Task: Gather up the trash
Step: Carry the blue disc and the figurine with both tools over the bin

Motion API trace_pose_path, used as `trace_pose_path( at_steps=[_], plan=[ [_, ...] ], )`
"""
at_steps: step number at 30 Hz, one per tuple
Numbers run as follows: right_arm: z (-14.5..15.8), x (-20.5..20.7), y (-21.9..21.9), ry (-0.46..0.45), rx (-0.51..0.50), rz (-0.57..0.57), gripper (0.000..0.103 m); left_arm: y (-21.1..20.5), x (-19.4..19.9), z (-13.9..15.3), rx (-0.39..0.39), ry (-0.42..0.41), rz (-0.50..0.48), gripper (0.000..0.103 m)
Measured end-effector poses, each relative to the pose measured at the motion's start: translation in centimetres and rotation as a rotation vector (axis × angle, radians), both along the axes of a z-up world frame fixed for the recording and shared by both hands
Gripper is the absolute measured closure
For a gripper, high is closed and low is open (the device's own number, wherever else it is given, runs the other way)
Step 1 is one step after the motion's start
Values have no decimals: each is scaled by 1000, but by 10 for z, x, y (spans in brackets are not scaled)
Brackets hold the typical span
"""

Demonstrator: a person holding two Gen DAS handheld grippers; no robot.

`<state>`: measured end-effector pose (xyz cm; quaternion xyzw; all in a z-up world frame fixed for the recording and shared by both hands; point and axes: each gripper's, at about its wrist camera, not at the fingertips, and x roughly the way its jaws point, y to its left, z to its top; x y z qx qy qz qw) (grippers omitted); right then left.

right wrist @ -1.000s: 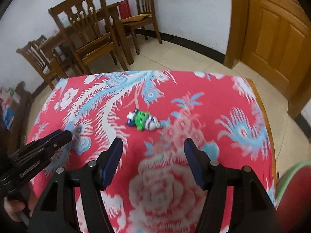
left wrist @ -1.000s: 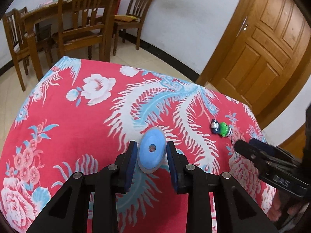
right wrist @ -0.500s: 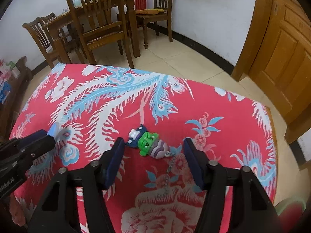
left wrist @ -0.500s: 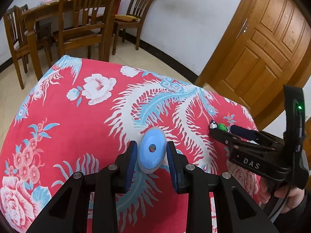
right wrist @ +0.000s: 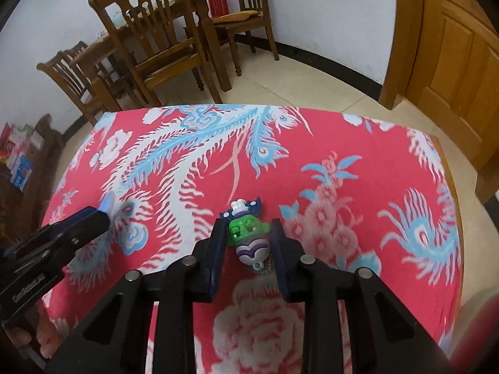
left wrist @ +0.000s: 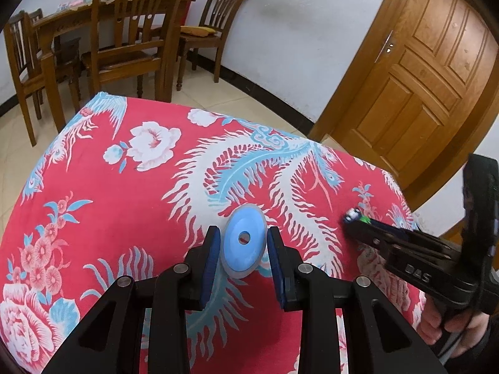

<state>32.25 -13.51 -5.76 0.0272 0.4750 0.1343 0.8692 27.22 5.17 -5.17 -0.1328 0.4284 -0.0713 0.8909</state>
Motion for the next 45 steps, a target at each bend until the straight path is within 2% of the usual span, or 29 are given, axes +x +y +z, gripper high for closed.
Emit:
trace_pose_path(
  at_steps=[18, 29, 36, 45],
  plan=[
    [52, -94, -71, -72, 121, -146, 72, -18, -6, 11, 26, -36, -48, 72],
    [77, -158, -120, -143, 155, -261, 72, -34, -21, 35, 53, -73, -85, 72],
    [81, -190, -156, -162, 168, -351, 72, -60, -40, 54, 40, -100, -143, 72],
    [80, -230, -202, -172, 177, -454, 72, -114, -71, 74, 16, -128, -264, 72]
  ],
)
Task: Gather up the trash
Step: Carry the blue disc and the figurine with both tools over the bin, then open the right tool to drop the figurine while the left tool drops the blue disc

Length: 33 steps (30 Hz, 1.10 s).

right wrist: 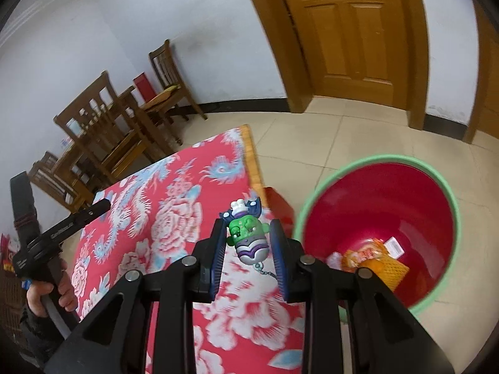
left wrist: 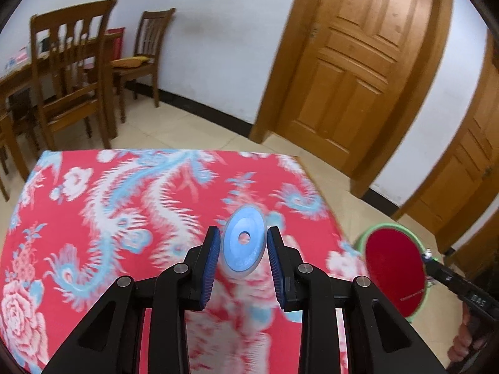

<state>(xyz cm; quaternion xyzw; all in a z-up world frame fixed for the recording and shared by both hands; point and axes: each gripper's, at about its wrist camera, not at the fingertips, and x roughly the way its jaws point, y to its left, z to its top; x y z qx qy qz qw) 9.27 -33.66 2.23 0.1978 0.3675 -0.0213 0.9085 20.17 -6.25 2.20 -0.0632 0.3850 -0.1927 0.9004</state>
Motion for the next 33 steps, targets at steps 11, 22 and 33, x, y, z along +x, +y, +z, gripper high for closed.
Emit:
trace_pose_path(
  at_steps=[11, 22, 33],
  plan=[
    [-26, -39, -56, 50, -1, -139, 72, -75, -33, 1, 7, 5, -147, 72],
    [-55, -62, -100, 103, 36, -239, 70, -141, -53, -13, 6, 43, -280, 72],
    [-64, -77, -123, 100, 87, -284, 66, -183, -62, -32, 37, 85, -351, 72]
  ],
)
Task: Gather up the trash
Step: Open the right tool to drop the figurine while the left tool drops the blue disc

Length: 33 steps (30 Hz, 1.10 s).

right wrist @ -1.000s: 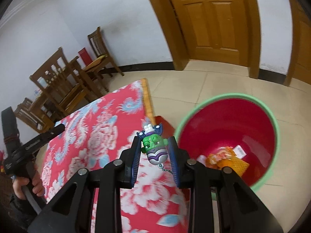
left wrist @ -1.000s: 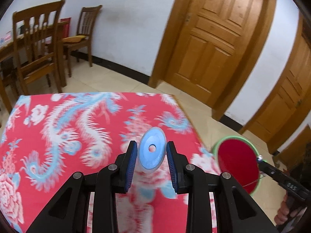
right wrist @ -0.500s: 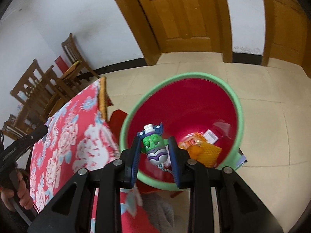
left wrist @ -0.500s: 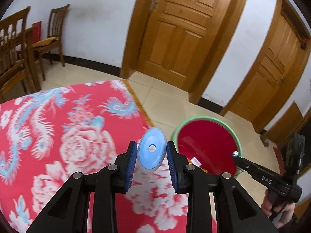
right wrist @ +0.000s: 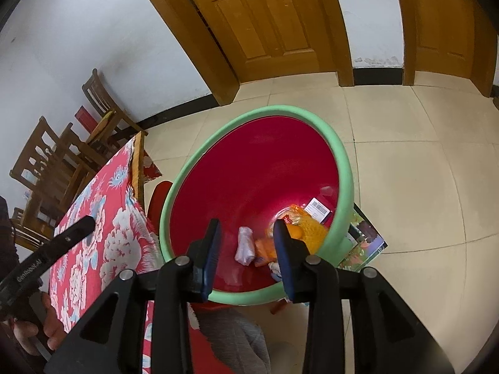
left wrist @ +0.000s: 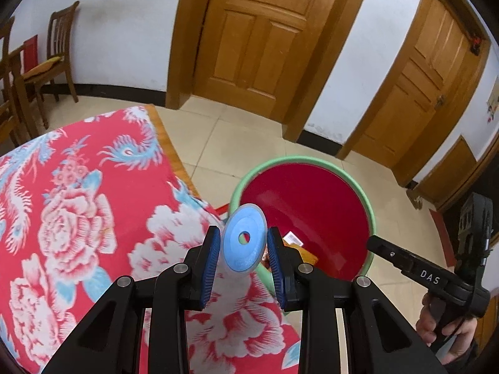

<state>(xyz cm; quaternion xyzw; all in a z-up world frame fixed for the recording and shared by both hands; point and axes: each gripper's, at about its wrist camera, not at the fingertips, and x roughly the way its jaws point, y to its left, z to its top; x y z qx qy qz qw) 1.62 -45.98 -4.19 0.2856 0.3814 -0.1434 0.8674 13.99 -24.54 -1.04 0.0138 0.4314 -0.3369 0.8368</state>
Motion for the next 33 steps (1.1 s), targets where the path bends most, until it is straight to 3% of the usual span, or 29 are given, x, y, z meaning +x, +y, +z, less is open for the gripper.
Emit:
trace_pose_path(
  at_steps=[16, 21, 25, 33],
  plan=[
    [6, -22, -9, -42, 6, -7, 63, -64, -9, -32, 49, 33, -120, 71],
    [6, -24, -10, -43, 10, -10, 61, -67, -7, -37, 60, 48, -120, 71],
    [7, -23, -10, -43, 11, -8, 61, -70, -5, -36, 69, 45, -113, 58],
    [14, -25, 3, -52, -13, 10, 57, -54, -10, -29, 65, 38, -88, 58]
  ],
)
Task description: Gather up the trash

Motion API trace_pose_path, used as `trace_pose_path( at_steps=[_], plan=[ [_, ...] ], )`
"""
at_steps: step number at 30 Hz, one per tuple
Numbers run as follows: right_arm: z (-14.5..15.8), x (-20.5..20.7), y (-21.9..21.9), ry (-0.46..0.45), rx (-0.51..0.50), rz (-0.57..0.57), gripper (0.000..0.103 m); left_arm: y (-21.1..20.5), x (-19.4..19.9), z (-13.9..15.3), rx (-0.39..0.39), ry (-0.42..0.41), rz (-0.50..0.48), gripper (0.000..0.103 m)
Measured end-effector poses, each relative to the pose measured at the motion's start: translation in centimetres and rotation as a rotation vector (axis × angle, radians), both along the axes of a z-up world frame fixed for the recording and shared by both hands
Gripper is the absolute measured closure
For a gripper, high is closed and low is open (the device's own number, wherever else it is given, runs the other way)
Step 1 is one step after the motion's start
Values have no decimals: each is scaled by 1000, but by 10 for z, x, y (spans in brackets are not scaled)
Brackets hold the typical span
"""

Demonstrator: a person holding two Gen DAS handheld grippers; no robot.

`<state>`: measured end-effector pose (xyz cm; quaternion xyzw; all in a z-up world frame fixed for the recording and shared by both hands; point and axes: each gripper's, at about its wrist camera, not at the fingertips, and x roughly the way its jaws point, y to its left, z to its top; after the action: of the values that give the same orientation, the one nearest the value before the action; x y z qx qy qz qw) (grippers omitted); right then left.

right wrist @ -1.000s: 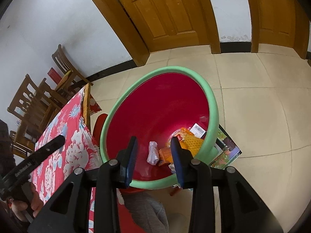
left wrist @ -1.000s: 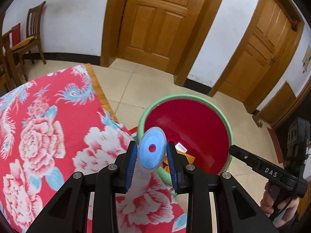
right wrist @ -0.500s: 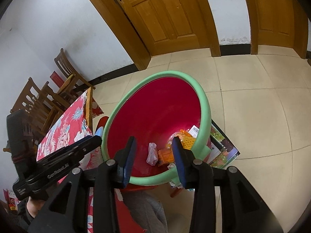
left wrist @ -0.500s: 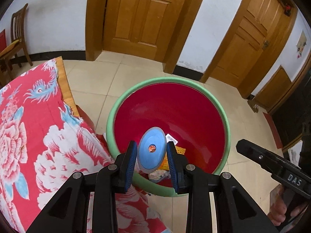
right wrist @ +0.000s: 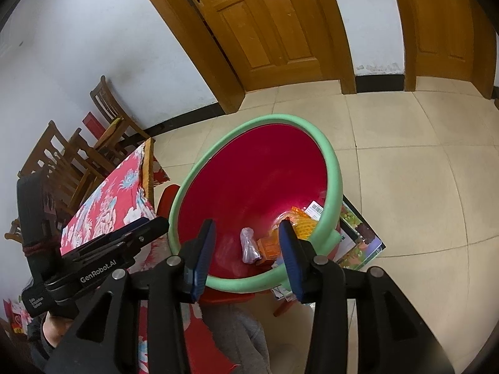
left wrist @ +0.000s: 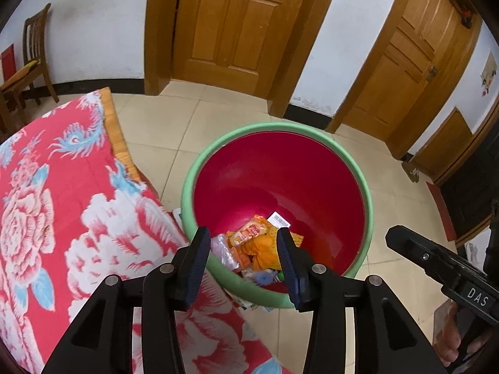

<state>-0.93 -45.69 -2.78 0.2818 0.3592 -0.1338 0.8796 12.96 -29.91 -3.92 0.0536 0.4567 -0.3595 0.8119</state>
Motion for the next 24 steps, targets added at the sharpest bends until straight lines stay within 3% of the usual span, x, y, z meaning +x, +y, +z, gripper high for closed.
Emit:
trace_pose_path(
  at_steps=[15, 24],
  plan=[
    [16, 8, 57, -14, -32, 106, 41, 89, -15, 30, -16, -47, 170, 44],
    [27, 13, 106, -29, -63, 200, 37, 141, -34, 50, -17, -94, 280, 40]
  ],
)
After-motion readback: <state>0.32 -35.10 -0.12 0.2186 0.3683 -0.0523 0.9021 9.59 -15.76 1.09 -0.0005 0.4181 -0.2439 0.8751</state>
